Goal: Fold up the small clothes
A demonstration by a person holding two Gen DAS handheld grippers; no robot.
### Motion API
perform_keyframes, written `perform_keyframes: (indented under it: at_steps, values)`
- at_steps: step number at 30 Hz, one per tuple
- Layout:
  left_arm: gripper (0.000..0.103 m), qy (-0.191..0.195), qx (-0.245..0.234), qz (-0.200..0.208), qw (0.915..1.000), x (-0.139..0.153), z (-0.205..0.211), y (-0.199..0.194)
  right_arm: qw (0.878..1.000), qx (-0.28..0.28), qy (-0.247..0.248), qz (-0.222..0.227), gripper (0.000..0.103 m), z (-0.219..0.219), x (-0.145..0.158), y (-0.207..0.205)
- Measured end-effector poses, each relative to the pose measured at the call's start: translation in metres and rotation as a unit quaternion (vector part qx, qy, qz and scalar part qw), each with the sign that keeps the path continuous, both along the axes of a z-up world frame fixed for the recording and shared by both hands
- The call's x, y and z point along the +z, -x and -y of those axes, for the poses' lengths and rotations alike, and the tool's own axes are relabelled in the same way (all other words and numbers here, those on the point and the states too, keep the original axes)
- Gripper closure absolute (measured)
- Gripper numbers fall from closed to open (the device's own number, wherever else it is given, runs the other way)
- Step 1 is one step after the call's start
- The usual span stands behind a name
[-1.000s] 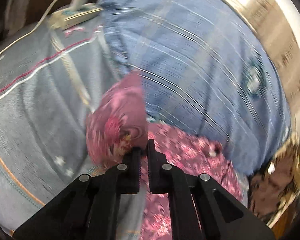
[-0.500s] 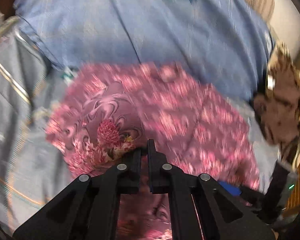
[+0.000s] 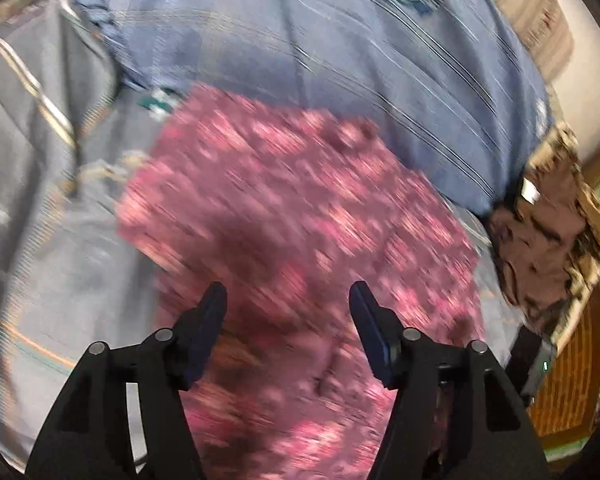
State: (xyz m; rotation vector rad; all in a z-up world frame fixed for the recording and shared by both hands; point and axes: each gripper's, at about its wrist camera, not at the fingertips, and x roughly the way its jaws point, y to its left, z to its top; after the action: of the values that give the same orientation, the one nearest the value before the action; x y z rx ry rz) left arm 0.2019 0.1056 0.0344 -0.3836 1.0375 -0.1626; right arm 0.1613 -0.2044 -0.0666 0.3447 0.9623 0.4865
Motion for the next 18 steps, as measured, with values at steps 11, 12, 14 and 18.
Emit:
perform_keyframes:
  at_steps: [11, 12, 14, 18]
  values:
    - [0.039, 0.041, 0.034, -0.12, 0.9914, -0.053, -0.039, -0.058, 1.0, 0.0, -0.016, -0.004, 0.059, 0.001, -0.003, -0.004]
    - [0.039, 0.053, 0.032, -0.126, 0.9901, -0.058, -0.038, -0.06, 1.0, 0.0, -0.017, -0.004, 0.058, 0.0, -0.004, -0.004]
    - [0.04, 0.054, 0.027, -0.133, 0.9893, -0.064, -0.031, -0.065, 1.0, 0.0, -0.018, -0.004, 0.058, 0.0, -0.004, -0.006]
    - [0.088, 0.057, 0.02, -0.127, 0.9901, -0.065, -0.022, -0.068, 1.0, -0.002, -0.022, -0.003, 0.057, 0.0, -0.005, -0.006]
